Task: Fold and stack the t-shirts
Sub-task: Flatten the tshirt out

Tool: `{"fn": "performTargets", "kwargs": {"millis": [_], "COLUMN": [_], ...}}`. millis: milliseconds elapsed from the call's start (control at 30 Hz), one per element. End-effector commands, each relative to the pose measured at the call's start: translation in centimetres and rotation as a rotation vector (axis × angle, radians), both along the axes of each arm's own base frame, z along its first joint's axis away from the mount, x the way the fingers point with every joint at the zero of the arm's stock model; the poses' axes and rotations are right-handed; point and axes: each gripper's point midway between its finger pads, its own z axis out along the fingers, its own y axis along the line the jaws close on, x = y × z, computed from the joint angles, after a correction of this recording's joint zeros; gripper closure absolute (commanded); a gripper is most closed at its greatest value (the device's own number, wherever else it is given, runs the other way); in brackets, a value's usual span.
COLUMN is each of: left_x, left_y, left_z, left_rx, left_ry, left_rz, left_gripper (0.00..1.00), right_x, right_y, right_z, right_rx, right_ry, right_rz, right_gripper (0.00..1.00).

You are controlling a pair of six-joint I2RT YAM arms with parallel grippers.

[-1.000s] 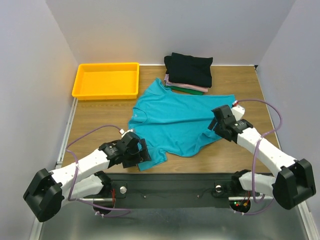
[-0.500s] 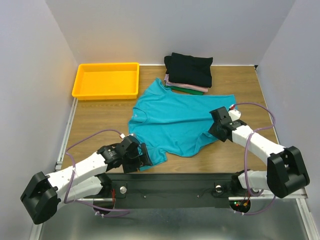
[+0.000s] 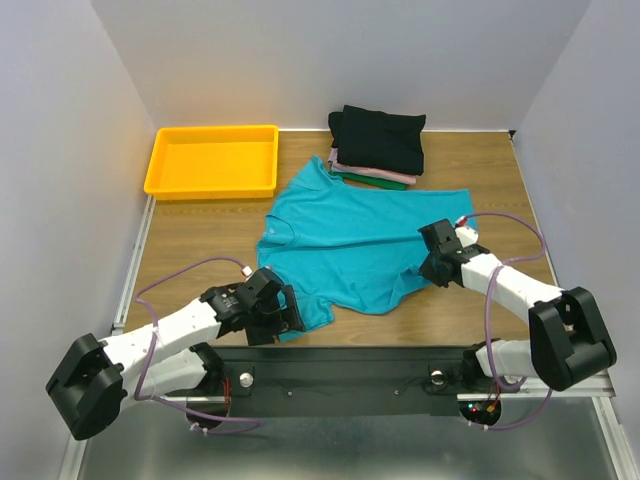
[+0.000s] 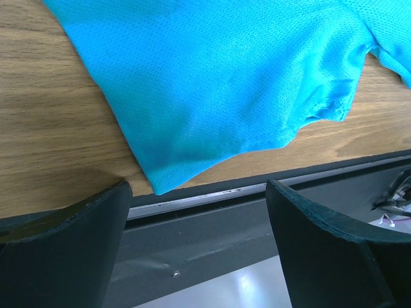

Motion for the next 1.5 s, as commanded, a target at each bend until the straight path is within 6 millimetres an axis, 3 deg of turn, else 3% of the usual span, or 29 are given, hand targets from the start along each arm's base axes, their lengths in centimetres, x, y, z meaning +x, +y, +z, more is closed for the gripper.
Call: {"fn": "performTargets", "kwargs": {"millis": [0, 33, 167, 267, 300, 400, 500, 567, 767, 1000, 1133, 1233, 1267, 1300, 1333, 1467], "left_x": [-0.6, -0.7, -0.5, -0.4, -0.4, -0.5, -0.7, -0.7, -0.4, 0.6, 1.1, 1.3, 1.3, 1.4, 1.5, 2.3], "left_y": [1.3, 1.3, 1.2, 1.2, 1.2, 1.0, 1.0, 0.9, 1.3, 1.7, 2.1, 2.2, 2.3, 2.3, 2.3, 2.2], "left_z": [-1.1, -1.1, -0.7, -0.6, -0.6, -0.6, -0.7, -0.6, -0.8, -1.0, -1.4, -1.6, -1.7, -1.7, -1.6, -0.1], "left_rx": [0.084, 0.090, 0.093, 0.107, 0.106, 0.099, 0.102, 0.099, 0.134, 0.179, 0.221, 0.240, 0.246, 0.251, 0.251, 0.227], "left_ry": [0.025, 0.027, 0.025, 0.020, 0.022, 0.025, 0.027, 0.026, 0.017, 0.005, -0.001, -0.001, -0.001, -0.004, -0.008, -0.056], "left_rz": [-0.025, -0.027, -0.038, -0.050, -0.058, -0.079, -0.101, -0.115, -0.085, -0.036, -0.017, -0.015, -0.015, -0.016, -0.013, 0.016], "left_gripper": [0.02, 0.02, 0.01, 0.02, 0.02, 0.02, 0.02, 0.02, 0.06, 0.28, 0.42, 0.57, 0.65, 0.92, 1.00, 1.00], "right_x": [1.3, 1.4, 0.8, -1.7, -3.4, -6.8, -8.6, -9.1, -11.4, -11.8, -11.9, -12.0, -12.0, -12.1, -12.1, -12.4], "right_y": [-0.6, -0.5, -0.5, -0.4, -0.6, -1.1, -1.8, -1.3, -2.6, -2.8, -4.3, -4.5, -4.5, -4.5, -4.5, -4.3], "right_z": [1.7, 1.9, 3.2, 3.8, 2.9, 3.4, 5.0, 5.7, 6.6, 6.9, 7.6, 7.8, 7.9, 8.0, 8.2, 9.3], "right_rx": [-0.003, -0.002, 0.004, 0.051, 0.060, 0.097, 0.111, 0.166, 0.120, 0.066, -0.020, -0.035, -0.032, -0.030, -0.030, -0.021], "right_ry": [-0.089, -0.096, -0.123, -0.080, -0.028, 0.008, 0.006, -0.004, 0.057, 0.127, 0.151, 0.152, 0.150, 0.147, 0.145, 0.145], "right_rz": [-0.038, -0.032, 0.004, 0.009, 0.011, 0.001, -0.052, -0.059, -0.081, -0.023, -0.042, -0.038, -0.037, -0.037, -0.025, 0.004], "right_gripper": [0.94, 1.00, 1.00, 0.99, 0.99, 0.94, 0.95, 0.97, 0.99, 1.00, 1.00, 1.00, 1.00, 0.99, 0.99, 1.00]}}
